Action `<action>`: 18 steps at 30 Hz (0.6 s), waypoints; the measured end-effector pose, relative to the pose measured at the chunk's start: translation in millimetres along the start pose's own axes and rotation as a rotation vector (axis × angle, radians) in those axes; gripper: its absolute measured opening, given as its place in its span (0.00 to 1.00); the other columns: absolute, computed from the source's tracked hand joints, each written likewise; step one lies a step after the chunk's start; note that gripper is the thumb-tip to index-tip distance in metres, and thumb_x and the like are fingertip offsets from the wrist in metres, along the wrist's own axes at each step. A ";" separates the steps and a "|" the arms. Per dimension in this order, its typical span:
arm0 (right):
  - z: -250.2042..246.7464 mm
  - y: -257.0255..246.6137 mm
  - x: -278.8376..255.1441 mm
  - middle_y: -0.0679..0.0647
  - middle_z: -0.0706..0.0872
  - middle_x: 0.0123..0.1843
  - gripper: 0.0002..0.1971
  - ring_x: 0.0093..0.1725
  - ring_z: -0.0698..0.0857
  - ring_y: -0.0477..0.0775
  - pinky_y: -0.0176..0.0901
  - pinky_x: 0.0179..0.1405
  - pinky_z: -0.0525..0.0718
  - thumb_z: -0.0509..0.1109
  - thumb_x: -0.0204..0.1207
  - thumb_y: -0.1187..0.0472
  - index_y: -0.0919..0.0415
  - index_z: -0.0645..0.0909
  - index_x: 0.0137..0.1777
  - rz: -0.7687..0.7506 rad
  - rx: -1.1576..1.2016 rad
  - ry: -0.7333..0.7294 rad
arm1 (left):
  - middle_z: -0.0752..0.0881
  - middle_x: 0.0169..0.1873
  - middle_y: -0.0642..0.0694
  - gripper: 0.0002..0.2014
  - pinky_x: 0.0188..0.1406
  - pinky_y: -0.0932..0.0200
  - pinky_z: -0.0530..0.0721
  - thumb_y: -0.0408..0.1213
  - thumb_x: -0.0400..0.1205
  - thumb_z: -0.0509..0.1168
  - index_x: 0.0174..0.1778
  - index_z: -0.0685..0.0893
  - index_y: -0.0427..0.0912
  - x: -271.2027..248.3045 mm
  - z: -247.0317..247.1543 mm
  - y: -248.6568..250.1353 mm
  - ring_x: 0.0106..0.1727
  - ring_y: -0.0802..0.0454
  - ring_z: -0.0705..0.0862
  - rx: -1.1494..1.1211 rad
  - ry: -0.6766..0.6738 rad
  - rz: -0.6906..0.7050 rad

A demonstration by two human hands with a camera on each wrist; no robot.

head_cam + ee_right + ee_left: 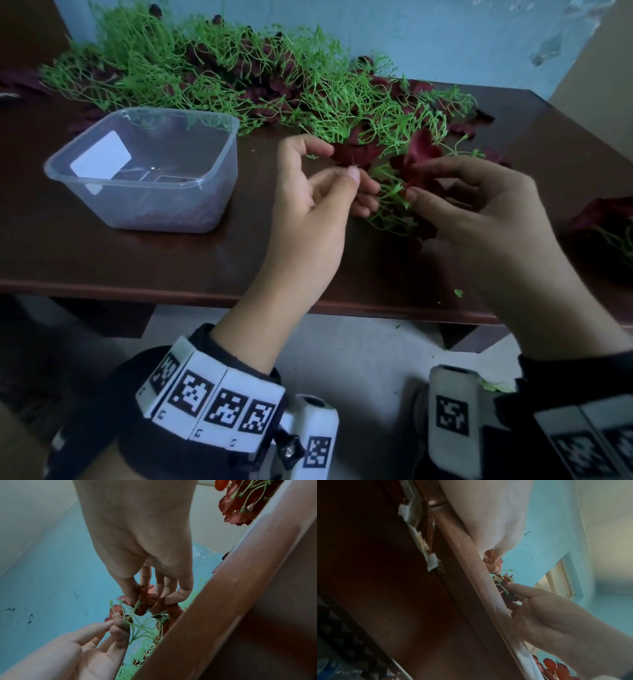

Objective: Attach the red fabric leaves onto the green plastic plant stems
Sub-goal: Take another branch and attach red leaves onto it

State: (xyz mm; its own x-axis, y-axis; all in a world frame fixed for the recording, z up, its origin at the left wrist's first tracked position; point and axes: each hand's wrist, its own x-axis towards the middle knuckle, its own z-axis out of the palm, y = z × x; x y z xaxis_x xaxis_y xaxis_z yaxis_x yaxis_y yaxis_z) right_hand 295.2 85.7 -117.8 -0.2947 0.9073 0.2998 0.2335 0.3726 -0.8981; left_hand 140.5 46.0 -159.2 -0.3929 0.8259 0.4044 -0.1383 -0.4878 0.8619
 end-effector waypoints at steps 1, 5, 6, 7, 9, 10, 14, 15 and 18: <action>0.2 0.1 -0.2 0.58 0.92 0.45 0.07 0.46 0.92 0.62 0.62 0.44 0.91 0.78 0.76 0.64 0.56 0.89 0.53 0.025 0.008 0.001 | 0.87 0.38 0.39 0.12 0.40 0.59 0.83 0.21 0.89 0.58 0.54 0.70 0.44 -0.1 -0.1 0.4 0.37 0.48 0.87 0.015 -0.002 0.006; 1.1 2.5 -0.6 0.66 0.91 0.45 0.04 0.48 0.89 0.74 0.71 0.37 0.88 0.75 0.78 0.66 0.62 0.87 0.51 0.089 0.073 -0.001 | 0.86 0.42 0.39 0.13 0.42 0.62 0.84 0.19 0.88 0.57 0.46 0.78 0.40 0.8 -0.1 -0.3 0.40 0.49 0.91 0.133 -0.010 0.040; 1.6 3.5 -0.3 0.67 0.90 0.47 0.04 0.49 0.89 0.74 0.72 0.40 0.88 0.75 0.79 0.67 0.63 0.86 0.52 0.096 0.111 0.004 | 0.87 0.43 0.41 0.14 0.43 0.63 0.84 0.18 0.88 0.58 0.44 0.80 0.40 0.9 -0.3 -0.4 0.40 0.51 0.91 0.165 -0.013 0.051; 1.8 3.8 -0.1 0.67 0.90 0.48 0.05 0.50 0.90 0.72 0.69 0.42 0.89 0.74 0.79 0.68 0.64 0.85 0.53 0.101 0.145 0.007 | 0.87 0.42 0.44 0.15 0.44 0.64 0.84 0.18 0.87 0.58 0.43 0.83 0.41 0.9 -0.3 -0.2 0.41 0.53 0.91 0.201 -0.014 0.062; 2.3 4.8 0.9 0.65 0.92 0.49 0.08 0.49 0.92 0.65 0.54 0.39 0.90 0.73 0.79 0.69 0.65 0.83 0.56 0.109 0.198 0.006 | 0.89 0.40 0.50 0.17 0.46 0.67 0.84 0.18 0.85 0.61 0.43 0.87 0.43 0.1 -0.7 0.0 0.42 0.57 0.90 0.261 -0.009 0.066; 2.9 5.1 1.2 0.63 0.92 0.47 0.09 0.45 0.93 0.61 0.47 0.34 0.88 0.73 0.79 0.70 0.65 0.82 0.58 0.122 0.235 0.007 | 0.90 0.40 0.51 0.16 0.47 0.67 0.84 0.18 0.84 0.62 0.44 0.88 0.44 -0.4 -0.3 0.6 0.43 0.58 0.90 0.262 -0.005 0.047; 6.7 5.4 1.7 0.51 0.90 0.34 0.13 0.39 0.91 0.54 0.53 0.43 0.90 0.71 0.79 0.73 0.67 0.78 0.62 0.136 0.297 0.013 | 0.92 0.44 0.47 0.12 0.48 0.68 0.84 0.22 0.79 0.74 0.51 0.90 0.43 -2.2 1.8 0.9 0.45 0.60 0.89 0.241 -0.038 -0.010; 7.0 4.5 1.5 0.50 0.89 0.34 0.12 0.40 0.90 0.56 0.58 0.47 0.90 0.70 0.80 0.73 0.66 0.78 0.61 0.138 0.293 0.014 | 0.91 0.46 0.45 0.12 0.48 0.68 0.84 0.22 0.78 0.75 0.52 0.90 0.42 -2.3 1.8 -0.1 0.45 0.60 0.89 0.246 -0.053 -0.003; 6.3 3.1 1.2 0.57 0.89 0.40 0.11 0.43 0.89 0.59 0.63 0.52 0.88 0.70 0.80 0.73 0.66 0.78 0.61 0.156 0.289 0.022 | 0.92 0.49 0.39 0.10 0.50 0.67 0.86 0.25 0.77 0.78 0.51 0.92 0.40 -0.3 0.6 -2.6 0.47 0.58 0.91 0.314 -0.040 0.059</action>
State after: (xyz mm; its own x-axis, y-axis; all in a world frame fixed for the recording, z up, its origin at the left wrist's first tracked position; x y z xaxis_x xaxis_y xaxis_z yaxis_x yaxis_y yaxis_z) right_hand 289.7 86.8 -122.2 -0.2548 0.9545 0.1550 0.0003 0.1604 -0.9871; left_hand 141.5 47.2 -161.3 -0.3546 0.8124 0.4628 0.1737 -0.4291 0.8864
